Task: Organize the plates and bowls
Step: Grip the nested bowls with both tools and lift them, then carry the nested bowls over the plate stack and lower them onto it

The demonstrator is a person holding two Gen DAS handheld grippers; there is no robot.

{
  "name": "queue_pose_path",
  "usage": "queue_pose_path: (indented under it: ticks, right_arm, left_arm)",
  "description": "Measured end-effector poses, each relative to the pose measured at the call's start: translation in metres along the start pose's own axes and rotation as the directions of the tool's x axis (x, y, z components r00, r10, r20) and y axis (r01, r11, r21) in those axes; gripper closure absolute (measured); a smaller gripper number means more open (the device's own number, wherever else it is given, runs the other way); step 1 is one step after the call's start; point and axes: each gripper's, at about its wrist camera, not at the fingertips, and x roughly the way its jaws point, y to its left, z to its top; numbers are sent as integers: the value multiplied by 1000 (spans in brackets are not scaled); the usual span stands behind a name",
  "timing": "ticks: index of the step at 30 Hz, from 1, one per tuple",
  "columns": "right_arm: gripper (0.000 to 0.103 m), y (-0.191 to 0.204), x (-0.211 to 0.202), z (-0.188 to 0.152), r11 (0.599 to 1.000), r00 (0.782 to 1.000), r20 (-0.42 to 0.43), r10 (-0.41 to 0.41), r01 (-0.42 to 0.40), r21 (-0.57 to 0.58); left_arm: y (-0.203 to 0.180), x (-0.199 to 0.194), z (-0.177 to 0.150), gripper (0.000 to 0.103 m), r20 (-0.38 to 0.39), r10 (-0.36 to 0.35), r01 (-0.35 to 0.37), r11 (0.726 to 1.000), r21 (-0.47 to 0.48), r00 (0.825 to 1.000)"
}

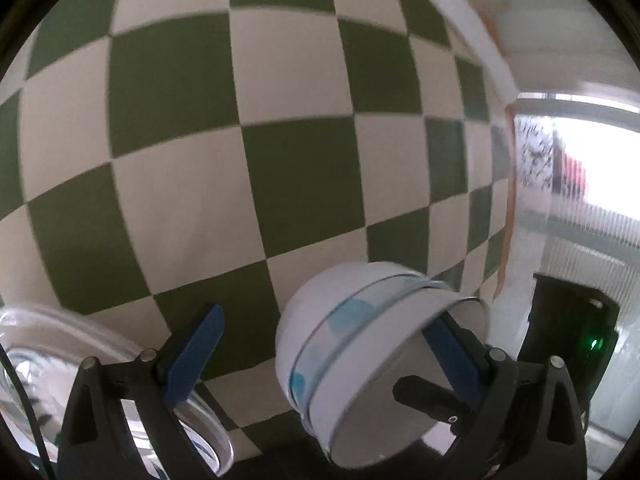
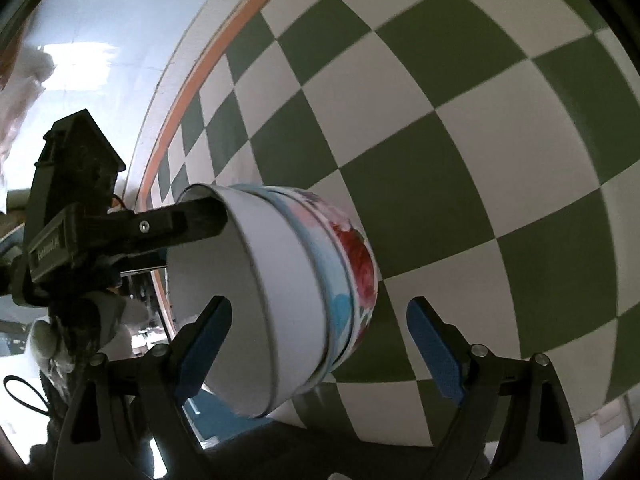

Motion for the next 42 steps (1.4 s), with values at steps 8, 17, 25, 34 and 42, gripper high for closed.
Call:
queue_pose_path:
  ticks: [8, 17, 25, 34, 42]
  right_arm:
    - [39, -4, 32, 6, 999, 997, -67, 40, -38, 23]
    - [44, -7, 27, 7, 998, 997, -27, 69, -69, 16]
    - [46, 1, 22, 11, 997, 996, -34, 83, -83, 5]
    - [50, 22, 8, 20, 995, 995, -30, 91, -92, -37]
    - [51, 60, -1, 21, 986, 997, -34, 74, -79, -144]
  left_arm:
    - [-3, 14, -2, 42, -35, -50, 51, 998, 32, 998]
    - [-8, 8, -13, 41, 33, -20, 18, 999, 37, 999]
    - [-14, -1, -18, 41, 72, 2, -3, 1000, 25, 997]
    - [-19, -23, -28, 41, 120, 17, -19, 1000, 14, 993]
    - [-2, -56, -43, 41, 198, 11, -13, 1000, 9, 980]
